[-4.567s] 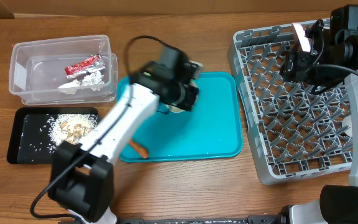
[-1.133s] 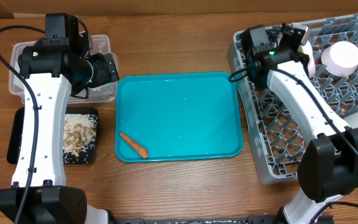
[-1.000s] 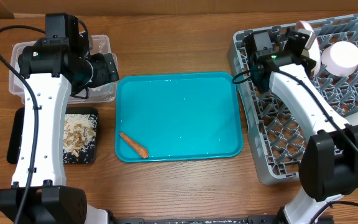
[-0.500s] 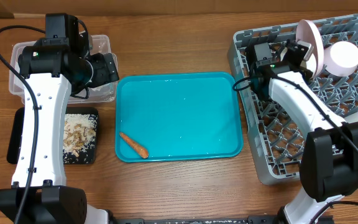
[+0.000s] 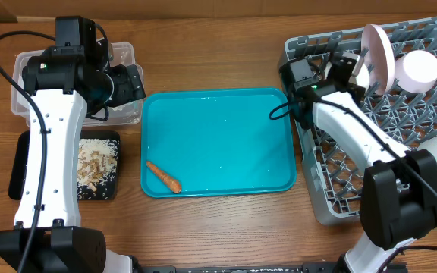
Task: Sort waste into correct bins and load items into the dishwasher
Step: 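Lift the white bowl right and place it upside down in the rack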
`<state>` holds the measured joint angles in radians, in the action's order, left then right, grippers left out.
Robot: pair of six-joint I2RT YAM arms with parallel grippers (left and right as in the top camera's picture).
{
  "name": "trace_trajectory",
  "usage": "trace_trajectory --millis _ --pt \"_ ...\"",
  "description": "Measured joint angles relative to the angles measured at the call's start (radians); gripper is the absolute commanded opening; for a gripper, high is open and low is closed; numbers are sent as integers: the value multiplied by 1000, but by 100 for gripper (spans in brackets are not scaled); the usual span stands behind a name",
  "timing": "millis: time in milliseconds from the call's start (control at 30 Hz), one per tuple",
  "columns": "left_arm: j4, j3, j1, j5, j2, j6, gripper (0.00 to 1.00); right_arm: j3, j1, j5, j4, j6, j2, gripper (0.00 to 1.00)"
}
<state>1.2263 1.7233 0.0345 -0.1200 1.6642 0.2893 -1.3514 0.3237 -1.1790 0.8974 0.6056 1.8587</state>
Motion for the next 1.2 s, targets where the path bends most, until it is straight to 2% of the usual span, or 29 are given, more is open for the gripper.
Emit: trace_trajectory --millis 167,467,867,1100,1167,1200 --pt "1 0 0 0 0 0 87 0 4 3 17 6 -1 4" --pt "8 0 0 0 0 0 88 17 -21 -141 -36 18 0 4" --pt "8 0 0 0 0 0 89 18 -85 -40 -46 31 0 4" --pt "8 0 0 0 0 0 89 18 -74 -13 36 66 0 4" --pt "8 0 0 0 0 0 89 18 -63 -10 59 78 0 6" --pt "8 0 0 0 0 0 89 18 -53 -4 71 82 0 18"
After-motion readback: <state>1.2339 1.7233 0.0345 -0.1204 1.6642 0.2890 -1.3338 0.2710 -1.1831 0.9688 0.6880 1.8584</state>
